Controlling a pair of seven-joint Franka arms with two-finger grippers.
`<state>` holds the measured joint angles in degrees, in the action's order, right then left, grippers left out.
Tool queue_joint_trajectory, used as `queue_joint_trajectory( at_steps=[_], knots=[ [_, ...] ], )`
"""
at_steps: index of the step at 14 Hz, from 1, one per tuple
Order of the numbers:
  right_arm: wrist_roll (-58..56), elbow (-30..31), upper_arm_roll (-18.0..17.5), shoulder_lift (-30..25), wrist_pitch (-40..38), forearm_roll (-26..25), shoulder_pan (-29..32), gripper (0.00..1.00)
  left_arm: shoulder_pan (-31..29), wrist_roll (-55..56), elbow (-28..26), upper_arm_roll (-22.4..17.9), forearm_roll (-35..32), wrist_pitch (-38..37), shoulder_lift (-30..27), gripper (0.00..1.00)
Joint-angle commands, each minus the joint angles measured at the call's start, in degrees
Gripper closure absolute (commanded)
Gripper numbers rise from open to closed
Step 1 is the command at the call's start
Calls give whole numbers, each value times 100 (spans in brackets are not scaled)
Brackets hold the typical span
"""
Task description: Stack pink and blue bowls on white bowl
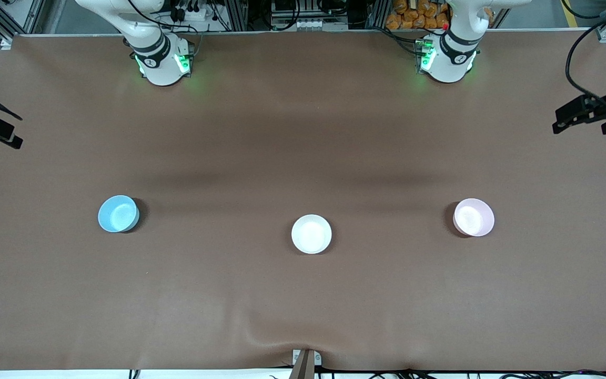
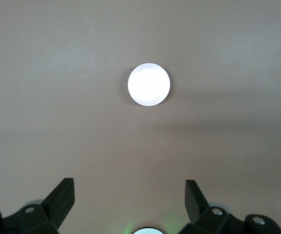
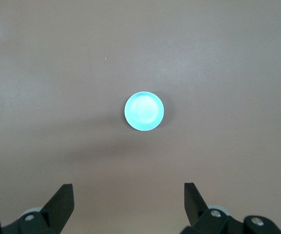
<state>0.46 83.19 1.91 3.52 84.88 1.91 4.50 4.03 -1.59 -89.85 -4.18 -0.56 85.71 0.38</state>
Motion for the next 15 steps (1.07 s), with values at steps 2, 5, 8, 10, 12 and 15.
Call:
queue_joint_trajectory(
  at_steps=[2,5,8,10,12,15],
  knots=[
    [-46,-119,-50,236,-42,2,7,0,-77,-314,135,-39,-67,191,558,0],
    [-46,-119,-50,254,-33,2,25,0,-411,-657,-23,-30,12,884,1059,0],
    [-46,-102,-50,289,-68,2,16,0,-482,-843,-303,-30,12,1622,1447,0],
    [-46,-102,-50,289,-86,-50,-1,0,-464,-843,-794,-22,12,2482,1588,0],
    [-46,-102,-50,307,-42,-42,-37,0,-447,-843,-1226,-4,20,3221,1710,0],
    [-46,-110,-68,552,98,-24,-107,0,-438,-852,-1359,31,125,3855,2193,11]
  ],
)
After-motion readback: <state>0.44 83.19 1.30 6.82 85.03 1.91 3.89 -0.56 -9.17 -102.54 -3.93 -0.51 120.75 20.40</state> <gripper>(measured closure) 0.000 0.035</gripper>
